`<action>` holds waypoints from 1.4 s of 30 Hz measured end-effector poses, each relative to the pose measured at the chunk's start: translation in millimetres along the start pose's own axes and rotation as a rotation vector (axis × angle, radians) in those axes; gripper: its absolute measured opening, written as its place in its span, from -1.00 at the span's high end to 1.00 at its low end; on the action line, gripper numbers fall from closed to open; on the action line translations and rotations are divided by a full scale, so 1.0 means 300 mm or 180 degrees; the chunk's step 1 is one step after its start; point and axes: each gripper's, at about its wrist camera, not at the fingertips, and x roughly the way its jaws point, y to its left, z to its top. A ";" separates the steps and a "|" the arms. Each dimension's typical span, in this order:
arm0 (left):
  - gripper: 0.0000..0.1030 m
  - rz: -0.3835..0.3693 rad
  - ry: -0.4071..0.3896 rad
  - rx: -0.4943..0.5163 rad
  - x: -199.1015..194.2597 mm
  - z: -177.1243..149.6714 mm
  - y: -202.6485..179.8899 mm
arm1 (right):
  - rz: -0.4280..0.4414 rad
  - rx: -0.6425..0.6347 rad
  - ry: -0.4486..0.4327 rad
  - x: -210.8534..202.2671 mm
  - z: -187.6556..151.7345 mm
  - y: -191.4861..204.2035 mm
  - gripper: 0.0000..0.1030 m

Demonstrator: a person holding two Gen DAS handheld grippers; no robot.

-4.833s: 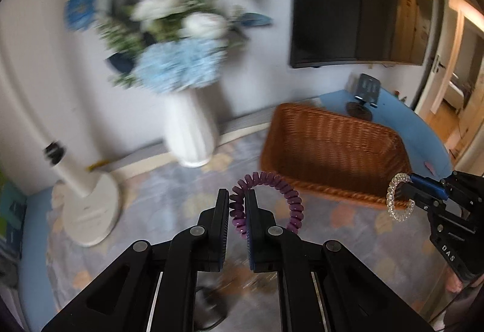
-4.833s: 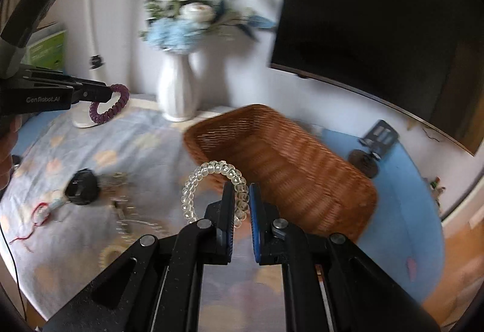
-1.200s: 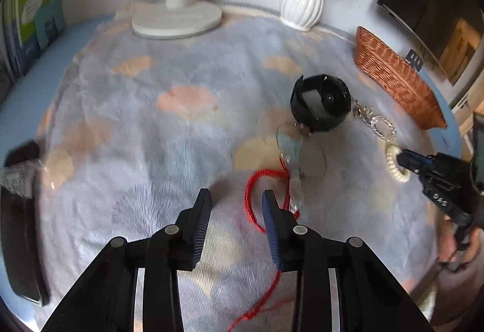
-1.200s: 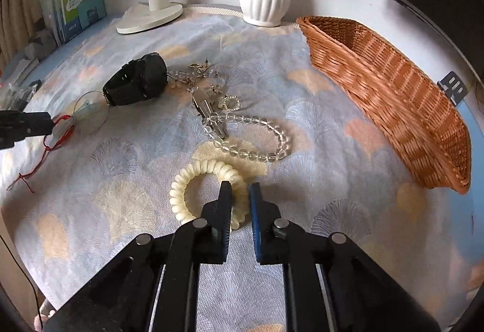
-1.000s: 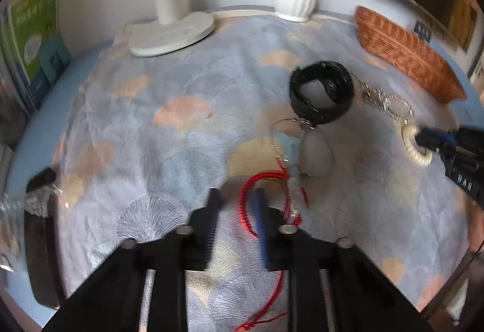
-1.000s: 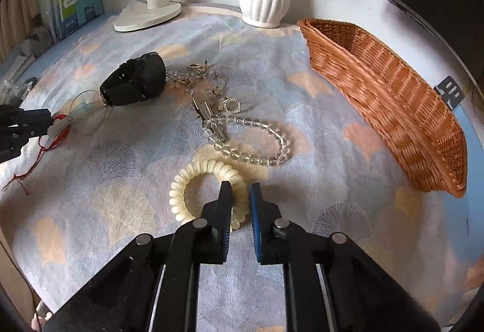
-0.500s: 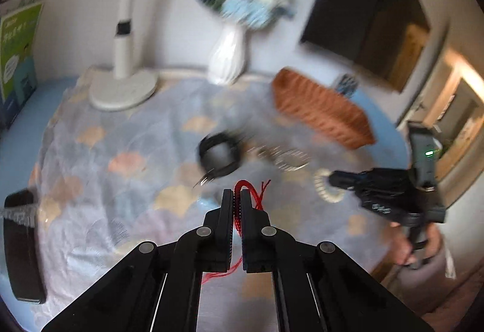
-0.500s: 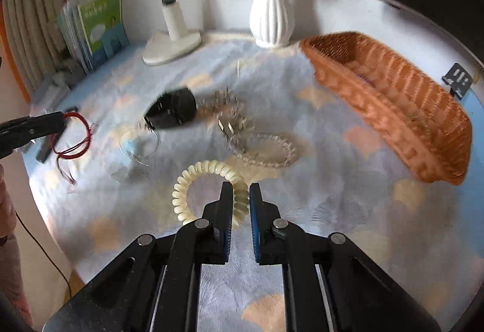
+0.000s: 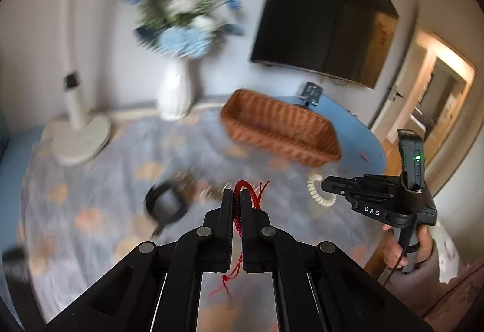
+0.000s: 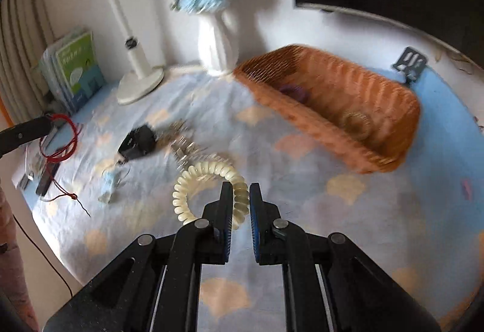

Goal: Organize jewelry
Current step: 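Carry both items into the wicker basket and open both tools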

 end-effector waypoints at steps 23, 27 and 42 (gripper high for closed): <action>0.93 -0.0641 0.0474 -0.0113 0.948 0.519 -0.227 | -0.0862 0.0669 0.0207 0.315 0.361 -0.516 0.76; 0.93 -0.0623 0.0635 -0.0134 1.038 0.476 -0.235 | -0.0840 0.0649 0.0325 0.385 0.360 -0.523 0.76; 0.26 -0.0365 0.0558 0.0121 0.923 0.441 -0.253 | -0.0702 0.0720 0.0210 0.315 0.357 -0.510 0.68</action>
